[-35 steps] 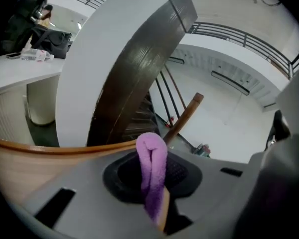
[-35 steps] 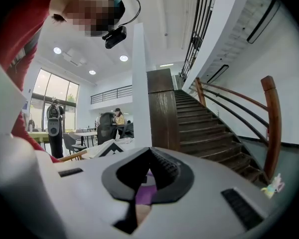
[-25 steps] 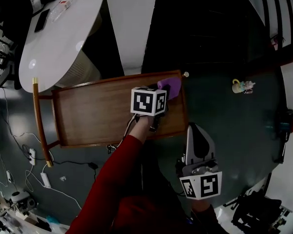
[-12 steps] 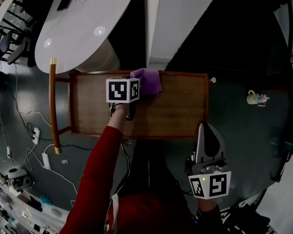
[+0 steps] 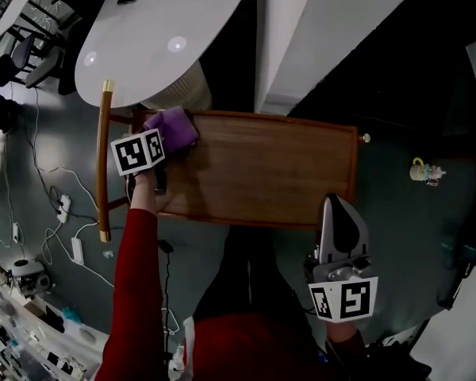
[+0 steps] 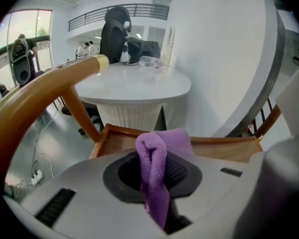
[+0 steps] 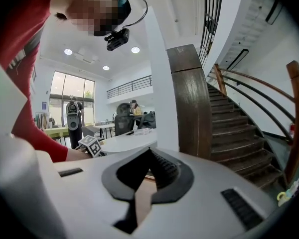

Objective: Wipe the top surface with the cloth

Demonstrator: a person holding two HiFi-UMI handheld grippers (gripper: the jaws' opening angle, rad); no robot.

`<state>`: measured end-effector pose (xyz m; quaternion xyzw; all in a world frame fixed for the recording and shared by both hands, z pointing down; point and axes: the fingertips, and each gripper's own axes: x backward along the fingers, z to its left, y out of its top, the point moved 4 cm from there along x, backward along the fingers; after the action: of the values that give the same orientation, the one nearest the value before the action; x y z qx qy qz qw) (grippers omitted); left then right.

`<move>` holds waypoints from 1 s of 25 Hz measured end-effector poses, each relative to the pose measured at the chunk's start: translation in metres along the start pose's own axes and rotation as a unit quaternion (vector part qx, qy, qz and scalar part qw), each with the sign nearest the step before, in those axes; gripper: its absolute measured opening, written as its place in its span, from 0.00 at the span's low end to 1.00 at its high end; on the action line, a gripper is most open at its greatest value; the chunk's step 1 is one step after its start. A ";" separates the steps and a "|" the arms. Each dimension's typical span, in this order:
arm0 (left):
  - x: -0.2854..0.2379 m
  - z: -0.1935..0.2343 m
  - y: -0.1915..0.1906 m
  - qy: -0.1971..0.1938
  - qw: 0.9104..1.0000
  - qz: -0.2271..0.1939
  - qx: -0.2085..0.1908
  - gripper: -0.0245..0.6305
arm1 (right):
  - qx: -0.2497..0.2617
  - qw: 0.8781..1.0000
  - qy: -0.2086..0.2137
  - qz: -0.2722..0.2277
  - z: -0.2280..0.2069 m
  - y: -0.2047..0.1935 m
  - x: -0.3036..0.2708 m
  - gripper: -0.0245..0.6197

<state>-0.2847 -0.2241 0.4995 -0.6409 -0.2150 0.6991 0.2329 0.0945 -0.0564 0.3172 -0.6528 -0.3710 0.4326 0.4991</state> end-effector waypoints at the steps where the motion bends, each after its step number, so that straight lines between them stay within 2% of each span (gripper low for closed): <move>1: 0.001 0.006 0.000 0.010 1.000 0.001 0.002 0.14 | 0.001 1.000 0.001 0.000 0.000 0.000 -0.001 0.06; 8: 0.011 0.037 -0.009 0.075 0.997 0.003 -0.013 0.14 | 0.010 1.000 0.007 -0.005 0.010 0.001 -0.005 0.06; 11: 0.028 0.038 -0.006 0.085 0.996 -0.025 -0.034 0.14 | 0.023 1.000 0.007 -0.004 0.019 -0.002 -0.005 0.06; 13: 0.047 0.019 -0.002 0.070 0.994 -0.053 -0.061 0.14 | 0.024 1.000 0.001 0.002 0.022 -0.005 -0.004 0.06; 16: 0.074 -0.041 -0.001 0.003 0.992 -0.081 -0.100 0.14 | 0.019 1.000 -0.018 0.007 0.020 -0.009 0.006 0.06; 19: 0.088 -0.128 -0.014 -0.115 0.983 -0.080 -0.120 0.14 | 0.012 0.999 -0.049 0.009 0.014 -0.013 0.024 0.06; 21: 0.092 -0.194 -0.026 -0.209 0.969 -0.067 -0.116 0.14 | 0.008 0.997 -0.074 0.007 0.006 -0.016 0.039 0.06; 23: 0.098 -0.259 -0.035 -0.296 0.948 -0.053 -0.104 0.14 | 0.004 0.995 -0.103 0.003 -0.004 -0.016 0.056 0.06; 25: 0.107 -0.320 -0.039 -0.366 0.925 -0.038 -0.096 0.14 | -0.001 0.991 -0.132 -0.001 -0.017 -0.015 0.072 0.06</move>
<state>0.0281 -0.1275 0.4102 -0.3514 -0.3757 0.8514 0.1023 0.1350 0.0068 0.3199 -0.5905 -0.4344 0.5142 0.4452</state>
